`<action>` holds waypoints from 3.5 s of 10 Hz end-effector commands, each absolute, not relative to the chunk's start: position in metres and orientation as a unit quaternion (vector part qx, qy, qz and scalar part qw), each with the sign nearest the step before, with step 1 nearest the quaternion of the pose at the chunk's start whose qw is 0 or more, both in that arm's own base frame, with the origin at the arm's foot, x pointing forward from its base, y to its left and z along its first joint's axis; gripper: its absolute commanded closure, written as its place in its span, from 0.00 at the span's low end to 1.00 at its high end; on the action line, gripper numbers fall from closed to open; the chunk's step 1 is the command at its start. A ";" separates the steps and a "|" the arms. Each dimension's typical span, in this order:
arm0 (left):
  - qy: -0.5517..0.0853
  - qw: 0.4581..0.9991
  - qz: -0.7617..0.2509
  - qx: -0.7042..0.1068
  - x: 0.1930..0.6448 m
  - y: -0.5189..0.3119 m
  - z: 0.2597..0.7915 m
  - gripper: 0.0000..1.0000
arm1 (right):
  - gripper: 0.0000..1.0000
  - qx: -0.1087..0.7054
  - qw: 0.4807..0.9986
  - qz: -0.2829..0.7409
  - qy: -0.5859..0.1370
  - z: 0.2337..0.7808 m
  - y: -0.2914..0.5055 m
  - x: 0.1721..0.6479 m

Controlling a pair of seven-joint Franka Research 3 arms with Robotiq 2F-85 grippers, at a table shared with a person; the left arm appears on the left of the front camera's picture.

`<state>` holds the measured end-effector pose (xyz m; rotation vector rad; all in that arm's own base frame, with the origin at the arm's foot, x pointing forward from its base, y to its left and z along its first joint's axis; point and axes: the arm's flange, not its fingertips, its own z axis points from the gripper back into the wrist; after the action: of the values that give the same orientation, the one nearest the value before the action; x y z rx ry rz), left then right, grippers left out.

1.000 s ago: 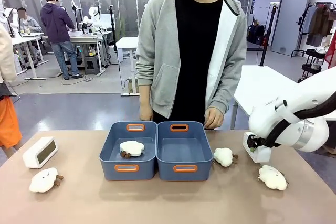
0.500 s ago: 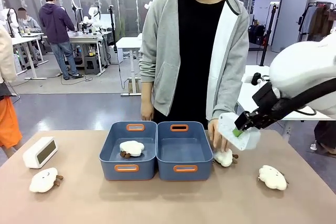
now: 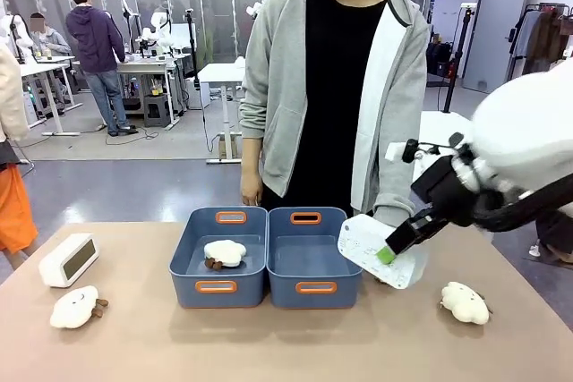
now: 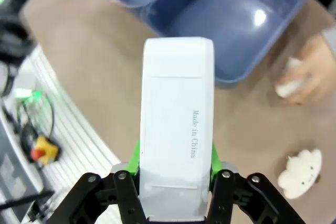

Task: Sort the digital clocks into the basket.
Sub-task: Pick up the Digital clock from the table and place it into the empty Plastic storage basket.

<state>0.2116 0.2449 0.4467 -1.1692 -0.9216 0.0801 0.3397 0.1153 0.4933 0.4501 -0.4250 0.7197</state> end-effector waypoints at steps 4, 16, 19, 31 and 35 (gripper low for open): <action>-0.424 0.728 0.035 -0.538 0.211 0.245 0.450 0.00 | 1.00 0.350 0.786 0.473 -0.191 0.546 -0.011 0.243; -0.424 0.728 0.035 -0.538 0.211 0.245 0.450 0.00 | 1.00 0.283 0.847 0.335 -0.300 0.527 0.099 0.370; -0.424 0.728 0.035 -0.538 0.211 0.245 0.450 0.00 | 1.00 0.232 0.862 0.336 -0.302 0.476 0.157 0.410; -0.424 0.728 0.035 -0.538 0.211 0.245 0.450 0.00 | 0.33 0.161 0.897 0.298 -0.285 0.358 0.206 0.497; -0.424 0.728 0.035 -0.538 0.211 0.245 0.450 0.00 | 0.00 0.169 0.895 0.300 -0.285 0.365 0.201 0.491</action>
<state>0.2116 0.2447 0.4468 -1.1689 -0.9201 0.0799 0.4961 0.2024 0.3611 0.3276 -0.5844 0.6327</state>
